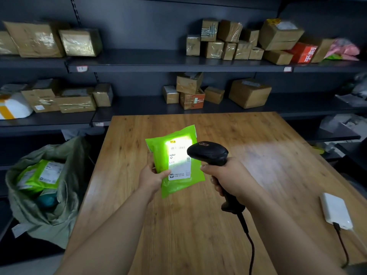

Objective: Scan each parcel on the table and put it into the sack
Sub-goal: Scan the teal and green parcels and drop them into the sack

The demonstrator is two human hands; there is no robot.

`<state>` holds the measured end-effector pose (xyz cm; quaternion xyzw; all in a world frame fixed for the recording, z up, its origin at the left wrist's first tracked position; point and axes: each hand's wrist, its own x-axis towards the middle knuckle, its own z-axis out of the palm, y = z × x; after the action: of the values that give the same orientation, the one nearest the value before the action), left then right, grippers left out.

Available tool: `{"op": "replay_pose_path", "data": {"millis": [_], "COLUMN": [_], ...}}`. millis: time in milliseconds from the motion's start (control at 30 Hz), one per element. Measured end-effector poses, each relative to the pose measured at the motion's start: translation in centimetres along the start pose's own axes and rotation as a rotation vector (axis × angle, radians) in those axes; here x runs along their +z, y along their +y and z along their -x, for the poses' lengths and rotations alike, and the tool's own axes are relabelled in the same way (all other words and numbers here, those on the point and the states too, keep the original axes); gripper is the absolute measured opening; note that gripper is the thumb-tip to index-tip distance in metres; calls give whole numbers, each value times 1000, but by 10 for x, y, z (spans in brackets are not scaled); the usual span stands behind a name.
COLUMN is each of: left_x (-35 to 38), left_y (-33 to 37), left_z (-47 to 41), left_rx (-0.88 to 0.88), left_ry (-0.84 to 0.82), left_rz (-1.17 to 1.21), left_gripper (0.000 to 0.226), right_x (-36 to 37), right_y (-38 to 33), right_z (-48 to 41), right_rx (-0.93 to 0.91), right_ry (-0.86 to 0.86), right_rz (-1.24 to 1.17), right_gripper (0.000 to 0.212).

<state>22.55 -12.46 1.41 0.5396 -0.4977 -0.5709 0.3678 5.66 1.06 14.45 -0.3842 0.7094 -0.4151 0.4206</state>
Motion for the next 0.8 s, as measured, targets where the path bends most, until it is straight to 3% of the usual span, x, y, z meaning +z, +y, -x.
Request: {"op": "replay_pose_path", "data": {"millis": [667,800], "left_x": [-4,-21], "left_y": [-2,3], "left_z": [6,17], "left_rx": [-78,-22], "left_ry": [25,61], "left_rz": [123,124], "left_gripper": [38,39], "right_x": [0,14], "right_y": [14,21], "right_z": [-3,-16], "right_rx": [-16,-12], "right_ry": [41,48], "right_rz": [-104,-226], "right_gripper": [24,11]}}
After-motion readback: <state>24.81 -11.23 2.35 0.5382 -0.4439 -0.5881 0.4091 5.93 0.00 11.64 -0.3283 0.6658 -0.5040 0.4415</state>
